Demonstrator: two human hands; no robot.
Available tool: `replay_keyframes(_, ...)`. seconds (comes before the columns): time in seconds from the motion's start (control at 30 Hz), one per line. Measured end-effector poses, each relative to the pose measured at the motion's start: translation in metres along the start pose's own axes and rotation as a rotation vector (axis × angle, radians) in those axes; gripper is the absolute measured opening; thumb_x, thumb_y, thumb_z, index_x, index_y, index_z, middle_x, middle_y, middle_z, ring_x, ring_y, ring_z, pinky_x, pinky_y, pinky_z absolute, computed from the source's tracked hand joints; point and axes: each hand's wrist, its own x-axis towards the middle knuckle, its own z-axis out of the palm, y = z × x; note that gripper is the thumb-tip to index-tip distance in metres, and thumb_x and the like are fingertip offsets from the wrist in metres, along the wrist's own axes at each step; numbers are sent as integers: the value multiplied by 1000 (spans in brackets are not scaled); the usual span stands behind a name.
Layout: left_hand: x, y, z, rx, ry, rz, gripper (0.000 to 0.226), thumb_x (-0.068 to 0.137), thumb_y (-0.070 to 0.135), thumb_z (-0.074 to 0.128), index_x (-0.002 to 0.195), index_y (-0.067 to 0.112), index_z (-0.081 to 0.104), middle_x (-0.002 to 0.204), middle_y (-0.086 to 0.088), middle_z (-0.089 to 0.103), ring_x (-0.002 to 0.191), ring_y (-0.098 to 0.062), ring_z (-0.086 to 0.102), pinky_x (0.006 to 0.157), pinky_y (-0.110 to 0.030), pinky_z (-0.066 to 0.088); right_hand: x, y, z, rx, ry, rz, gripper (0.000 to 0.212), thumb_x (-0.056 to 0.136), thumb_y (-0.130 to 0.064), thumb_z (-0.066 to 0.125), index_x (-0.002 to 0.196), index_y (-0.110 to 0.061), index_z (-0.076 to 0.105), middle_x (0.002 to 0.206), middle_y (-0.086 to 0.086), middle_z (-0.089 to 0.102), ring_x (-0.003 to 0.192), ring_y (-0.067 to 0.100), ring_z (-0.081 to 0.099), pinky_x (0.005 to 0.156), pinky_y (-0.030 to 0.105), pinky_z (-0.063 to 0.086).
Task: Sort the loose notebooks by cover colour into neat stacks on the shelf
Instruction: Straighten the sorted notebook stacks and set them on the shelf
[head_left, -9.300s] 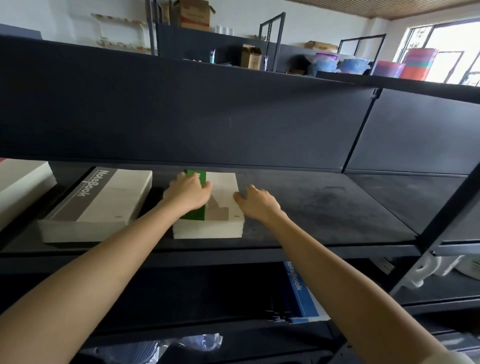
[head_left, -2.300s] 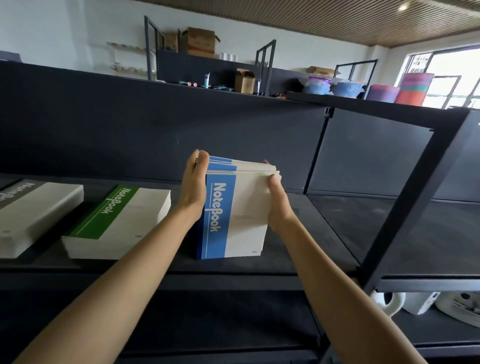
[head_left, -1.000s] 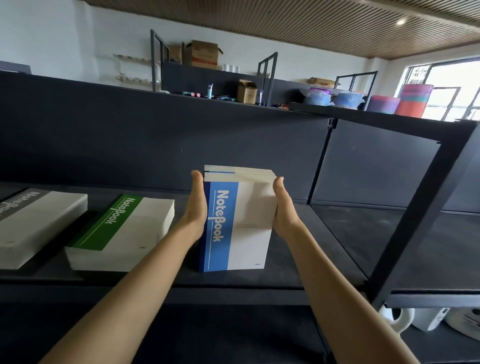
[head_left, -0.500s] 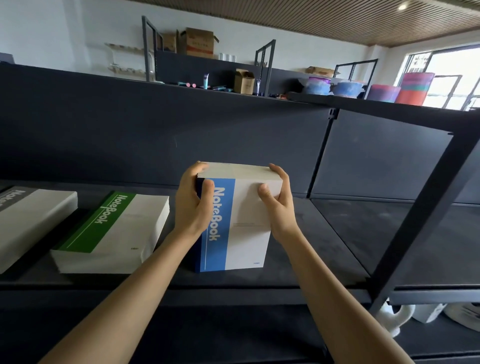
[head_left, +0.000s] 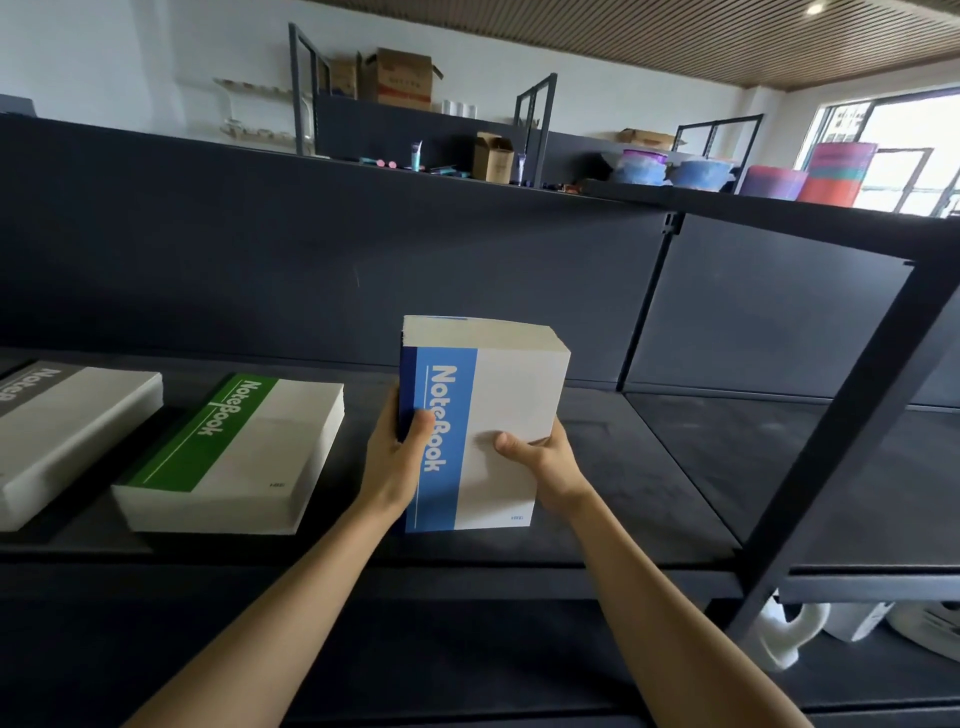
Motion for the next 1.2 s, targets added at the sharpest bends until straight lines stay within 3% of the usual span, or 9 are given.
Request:
replay_keyframes(0.1, 0, -5, -2, 2, -19, 3, 64, 57, 61, 52, 110, 26, 48, 98, 6, 63, 86, -10, 63, 67, -18, 54, -1, 1, 0, -18, 3, 9, 121, 39, -47, 93, 133, 3, 37, 118, 16, 59, 106, 30, 58, 84, 40, 54)
replay_keyframes(0.3, -2, -10, 3, 3, 43, 52, 58, 58, 58, 53, 108, 31, 47, 96, 10, 61, 80, 0, 64, 63, -13, 51, -5, 5, -1, -16, 2, 30, 109, 42, -36, 92, 131, 3, 41, 112, 14, 63, 97, 26, 63, 74, 33, 54)
replay_keyframes(0.4, -1, -10, 3, 41, 40, 56, 81, 57, 61, 50, 127, 20, 45, 95, 12, 61, 78, 3, 64, 62, -11, 50, -5, 6, -3, -22, 3, 46, 99, 48, -27, 83, 132, 3, 40, 112, 13, 62, 96, 25, 63, 73, 31, 55)
replay_keyframes(0.53, 4, -14, -4, 118, 9, 32, 107, 57, 67, 46, 145, 9, 28, 97, 15, 61, 87, -3, 62, 65, -10, 51, -4, 5, -1, -32, 31, 48, 119, 34, -45, 94, 130, 1, 42, 113, 14, 61, 99, 28, 61, 75, 33, 54)
replay_keyframes(0.67, -1, -8, -2, 122, -1, 33, 103, 64, 60, 50, 152, 22, 12, 108, 12, 58, 92, 0, 59, 66, -7, 49, -4, 4, -1, -26, 27, 38, 122, 31, -50, 93, 129, 2, 43, 110, 11, 63, 97, 27, 62, 74, 34, 55)
replay_keyframes(0.83, -3, -9, -1, 92, 24, 71, 95, 61, 63, 49, 143, 18, 34, 114, 1, 61, 97, -10, 63, 68, -13, 51, -4, 3, 0, -20, 19, 33, 122, 34, -49, 93, 131, 2, 42, 112, 12, 63, 99, 28, 61, 76, 35, 54)
replay_keyframes(0.97, -1, -10, -2, 102, 34, 59, 95, 61, 62, 48, 145, 20, 32, 115, 0, 62, 95, -7, 63, 68, -12, 51, -4, 2, 0, -12, 13, 18, 120, 35, -50, 93, 130, 2, 42, 109, 9, 64, 95, 20, 64, 74, 30, 54)
replay_keyframes(1.07, -1, -11, -2, 117, 39, 30, 99, 60, 65, 46, 147, 19, 28, 115, -1, 61, 96, -8, 62, 73, -18, 52, -5, 2, 1, -1, 22, 20, 120, 36, -50, 92, 131, 2, 41, 112, 11, 63, 98, 24, 62, 75, 32, 54)
replay_keyframes(1.2, -2, -10, 2, 105, 72, 63, 88, 65, 60, 48, 140, 16, 37, 110, 3, 61, 96, -10, 62, 72, -18, 53, -6, -2, 2, -21, 35, 25, 115, 34, -52, 91, 126, -2, 44, 109, 8, 64, 96, 22, 63, 75, 32, 55)
